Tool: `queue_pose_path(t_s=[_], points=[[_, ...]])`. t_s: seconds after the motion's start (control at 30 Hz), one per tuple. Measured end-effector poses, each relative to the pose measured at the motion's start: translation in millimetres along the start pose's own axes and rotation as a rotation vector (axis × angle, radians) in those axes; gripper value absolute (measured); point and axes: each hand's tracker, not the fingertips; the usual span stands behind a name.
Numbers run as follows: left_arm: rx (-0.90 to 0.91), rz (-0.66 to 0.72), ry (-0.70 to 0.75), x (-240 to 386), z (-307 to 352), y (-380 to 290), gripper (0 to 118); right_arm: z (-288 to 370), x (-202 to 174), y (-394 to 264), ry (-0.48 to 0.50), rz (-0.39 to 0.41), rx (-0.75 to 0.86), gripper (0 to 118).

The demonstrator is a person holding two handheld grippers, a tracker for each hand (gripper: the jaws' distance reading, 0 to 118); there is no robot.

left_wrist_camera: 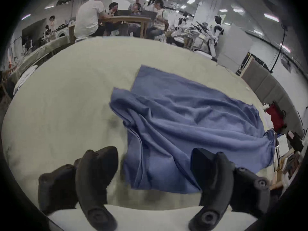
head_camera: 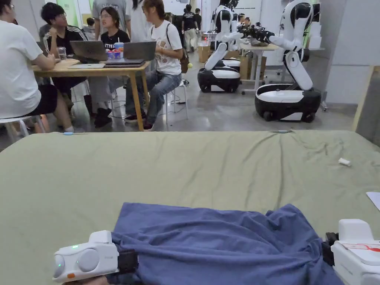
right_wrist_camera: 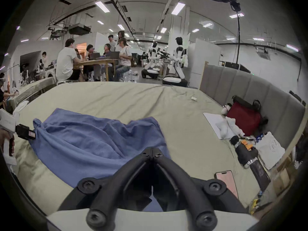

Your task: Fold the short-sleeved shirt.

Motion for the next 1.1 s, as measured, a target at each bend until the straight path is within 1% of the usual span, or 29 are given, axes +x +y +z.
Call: queue_pose_path(t_s=[0.03, 0.07, 0.1, 0.13, 0.17, 0.23, 0.27, 0.3, 0.33, 0.37, 0.4, 0.43, 0.47, 0.5, 0.53, 0.57, 0.6, 0.63, 0.67, 0.7, 0.73, 0.77, 0.8, 0.83, 0.87, 0.9, 0.97, 1.03, 1.1], points=[[-0.049, -0.005, 0.021, 1, -10, -1, 83, 1, 6, -3, -0.01, -0.006, -0.021, 0], [-0.093, -0.033, 0.07, 2, -13, -6, 73, 0, 12, -6, -0.022, -0.009, -0.039, 0], [-0.086, -0.092, 0.108, 6, -15, -10, 65, -2, 19, -10, -0.034, -0.013, -0.055, 0], [-0.055, -0.086, 0.076, 11, -10, -8, 64, -6, 28, -15, -0.042, -0.023, -0.077, 0], [-0.058, -0.072, 0.073, 14, -7, -7, 55, -8, 34, -17, -0.04, -0.036, -0.097, 0], [-0.037, -0.09, 0.067, 13, 4, -2, 8, -15, 48, -23, 0.015, -0.096, -0.163, 1], [-0.032, -0.077, 0.056, 14, 8, 0, 8, -18, 52, -26, 0.044, -0.116, -0.175, 8], [-0.034, -0.058, 0.044, 13, 11, 3, 8, -21, 55, -29, 0.063, -0.134, -0.182, 39], [-0.034, -0.054, 0.039, 8, 15, 4, 8, -26, 56, -33, 0.098, -0.147, -0.216, 77], [-0.03, -0.051, 0.036, 8, 17, 4, 8, -30, 56, -36, 0.113, -0.158, -0.241, 111], [-0.026, -0.047, 0.029, 8, 18, 4, 8, -36, 54, -43, 0.141, -0.165, -0.276, 116], [-0.025, -0.047, 0.026, 9, 19, 4, 8, -35, 51, -51, 0.185, -0.164, -0.237, 107], [-0.023, -0.044, 0.021, 4, 20, 3, 8, -38, 49, -57, 0.201, -0.179, -0.259, 103], [-0.023, -0.044, 0.017, 4, 19, 3, 8, -44, 44, -64, 0.194, -0.159, -0.313, 106], [-0.026, -0.05, 0.016, 4, 19, 2, 8, -50, 39, -61, 0.175, -0.122, -0.36, 107], [-0.027, -0.05, 0.016, 3, 18, 0, 8, -54, 36, -66, 0.157, -0.098, -0.373, 107], [-0.029, -0.043, 0.012, 0, 18, -2, 8, -57, 33, -72, 0.138, -0.064, -0.373, 103], [-0.028, -0.036, 0.01, 0, 17, -4, 8, -59, 31, -78, 0.124, -0.049, -0.388, 89], [-0.03, -0.036, 0.01, 0, 17, -5, 8, -62, 34, -84, 0.116, -0.095, -0.396, 84], [-0.033, -0.039, 0.01, 1, 16, -6, 8, -63, 35, -87, 0.174, -0.13, -0.406, 71], [-0.037, -0.05, 0.013, 1, 18, -8, 8, -56, 34, -82, 0.138, -0.104, -0.373, 41], [-0.038, -0.059, 0.015, 1, 20, -8, 8, -52, 32, -78, 0.146, -0.085, -0.367, 5], [-0.036, -0.067, 0.018, 3, 22, -8, 8, -50, 34, -75, 0.177, -0.056, -0.352, 6], [-0.033, -0.075, 0.015, 4, 26, -8, 8, -46, 31, -70, 0.17, -0.023, -0.347, 6], [-0.029, -0.082, 0.019, 5, 31, -8, 8, -43, 29, -66, 0.162, -0.008, -0.353, 6], [-0.022, -0.096, 0.025, 6, 36, -8, 8, -41, 28, -61, 0.187, -0.006, -0.373, 6], [-0.015, -0.106, 0.028, 7, 48, -8, 8, -32, 26, -51, 0.174, 0.014, -0.358, 6], [-0.001, -0.103, 0.019, 4, 64, -8, 8, -19, 27, -36, 0.186, -0.021, -0.354, 6], [0.008, -0.112, 0.016, 2, 80, -8, 8, 15, 18, -20, 0.173, -0.021, -0.336, 6]])
